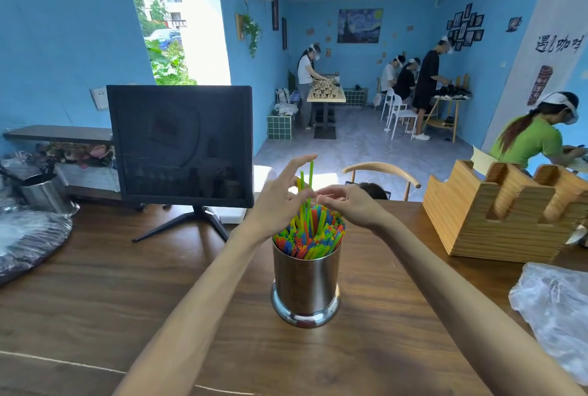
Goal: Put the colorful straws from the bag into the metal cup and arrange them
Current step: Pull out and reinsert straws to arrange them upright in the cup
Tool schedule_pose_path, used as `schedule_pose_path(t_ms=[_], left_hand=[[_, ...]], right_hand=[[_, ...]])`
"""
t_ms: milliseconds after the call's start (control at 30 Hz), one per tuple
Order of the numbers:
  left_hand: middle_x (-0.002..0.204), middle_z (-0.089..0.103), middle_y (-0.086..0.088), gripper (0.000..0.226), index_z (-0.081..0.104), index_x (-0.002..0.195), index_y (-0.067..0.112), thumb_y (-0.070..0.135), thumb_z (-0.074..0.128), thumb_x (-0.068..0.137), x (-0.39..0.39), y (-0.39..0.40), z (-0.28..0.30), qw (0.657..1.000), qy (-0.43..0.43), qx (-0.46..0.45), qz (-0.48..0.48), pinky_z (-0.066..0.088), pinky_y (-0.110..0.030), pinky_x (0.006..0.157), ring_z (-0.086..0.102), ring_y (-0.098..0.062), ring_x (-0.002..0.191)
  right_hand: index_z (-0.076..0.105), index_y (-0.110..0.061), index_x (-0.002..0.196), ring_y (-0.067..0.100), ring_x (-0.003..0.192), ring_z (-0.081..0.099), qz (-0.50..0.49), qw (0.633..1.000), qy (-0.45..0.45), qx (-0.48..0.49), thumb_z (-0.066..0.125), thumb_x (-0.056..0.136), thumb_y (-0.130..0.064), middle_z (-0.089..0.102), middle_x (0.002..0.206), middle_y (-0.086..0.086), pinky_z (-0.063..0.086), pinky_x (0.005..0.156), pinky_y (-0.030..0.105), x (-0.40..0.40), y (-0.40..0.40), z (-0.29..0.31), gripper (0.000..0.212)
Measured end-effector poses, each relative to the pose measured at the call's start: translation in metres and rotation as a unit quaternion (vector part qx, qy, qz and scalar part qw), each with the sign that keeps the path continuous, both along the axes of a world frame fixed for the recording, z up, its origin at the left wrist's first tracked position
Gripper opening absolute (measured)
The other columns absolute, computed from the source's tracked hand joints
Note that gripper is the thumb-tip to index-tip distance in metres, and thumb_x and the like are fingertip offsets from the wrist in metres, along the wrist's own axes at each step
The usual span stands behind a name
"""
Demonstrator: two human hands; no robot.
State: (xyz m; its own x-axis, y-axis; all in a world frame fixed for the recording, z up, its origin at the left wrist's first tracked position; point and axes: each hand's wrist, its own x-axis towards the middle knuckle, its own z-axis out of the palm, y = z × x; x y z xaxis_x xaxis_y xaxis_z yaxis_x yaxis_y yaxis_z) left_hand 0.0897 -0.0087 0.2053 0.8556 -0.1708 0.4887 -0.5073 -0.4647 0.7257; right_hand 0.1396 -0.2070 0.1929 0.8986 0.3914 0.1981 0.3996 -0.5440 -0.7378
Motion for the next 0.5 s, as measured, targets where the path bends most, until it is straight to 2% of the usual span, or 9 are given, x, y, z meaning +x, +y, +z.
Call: schedule_pose_path(t_ms=[67,100,167,233,333,433,500], left_hand=[[0.1,0.072,0.001,0.062,0.037,0.14,0.064,0.025,0.064,0.099,0.002,0.001,-0.007,0.999,-0.004,0.037,0.013,0.055,-0.05,0.099,0.069,-0.005,0.083],[0.093,0.072,-0.001,0.057,0.038,0.135,0.066,0.028,0.063,0.1,0.004,0.002,-0.01,0.998,-0.002,0.061,0.019,0.055,-0.051,0.098,0.069,-0.005,0.079],[0.083,0.07,0.0,0.037,0.047,0.124,0.062,0.039,0.062,0.098,0.007,0.004,-0.017,0.994,0.002,0.106,0.035,0.061,-0.047,0.08,0.065,-0.012,0.068],[0.091,0.07,0.01,0.017,0.061,0.113,0.054,0.049,0.061,0.096,0.007,0.006,-0.023,0.989,0.003,0.135,0.059,0.061,-0.039,0.076,0.065,-0.007,0.076],[0.098,0.072,0.014,0.025,0.077,0.102,0.04,0.057,0.061,0.093,0.008,0.006,-0.031,0.988,0.016,0.143,0.064,0.057,-0.035,0.081,0.065,-0.006,0.091],[0.092,0.073,0.012,0.035,0.08,0.093,0.039,0.065,0.056,0.089,0.008,0.005,-0.029,0.99,0.016,0.13,0.059,0.057,-0.039,0.08,0.066,-0.006,0.089],[0.09,0.071,0.019,0.037,0.079,0.095,0.04,0.067,0.057,0.085,0.007,0.005,-0.028,0.992,0.021,0.107,0.057,0.056,-0.034,0.078,0.064,-0.001,0.091]], right_hand=[[0.077,-0.013,0.114,0.013,0.097,0.069,0.009,1.0,0.005,-0.012,0.065,0.1,-0.026,0.076,0.105,0.004,0.056,0.088,0.032,0.001,0.004,0.0,0.022],[0.078,-0.012,0.111,0.016,0.097,0.07,0.005,1.0,0.007,-0.016,0.066,0.1,-0.025,0.077,0.103,0.006,0.057,0.087,0.033,0.001,0.006,-0.001,0.021],[0.08,-0.01,0.105,0.018,0.093,0.072,-0.006,1.0,0.005,-0.025,0.069,0.098,-0.026,0.077,0.099,0.006,0.058,0.084,0.032,0.003,0.008,0.0,0.021],[0.081,-0.011,0.1,0.016,0.089,0.071,-0.013,1.0,0.001,-0.026,0.073,0.094,-0.024,0.077,0.095,0.006,0.059,0.079,0.029,0.005,0.008,0.002,0.016],[0.082,-0.01,0.093,0.014,0.086,0.071,-0.025,1.0,0.017,-0.005,0.078,0.089,-0.018,0.078,0.09,0.007,0.059,0.075,0.025,0.006,0.005,0.007,0.01],[0.082,-0.011,0.091,0.005,0.075,0.067,-0.021,0.999,0.028,-0.007,0.081,0.087,-0.017,0.077,0.083,0.002,0.051,0.06,0.012,0.006,0.002,0.011,0.008],[0.083,-0.011,0.091,0.004,0.07,0.064,-0.02,1.0,0.023,-0.003,0.082,0.086,-0.016,0.076,0.08,0.001,0.047,0.056,0.012,0.005,0.001,0.015,0.007]])
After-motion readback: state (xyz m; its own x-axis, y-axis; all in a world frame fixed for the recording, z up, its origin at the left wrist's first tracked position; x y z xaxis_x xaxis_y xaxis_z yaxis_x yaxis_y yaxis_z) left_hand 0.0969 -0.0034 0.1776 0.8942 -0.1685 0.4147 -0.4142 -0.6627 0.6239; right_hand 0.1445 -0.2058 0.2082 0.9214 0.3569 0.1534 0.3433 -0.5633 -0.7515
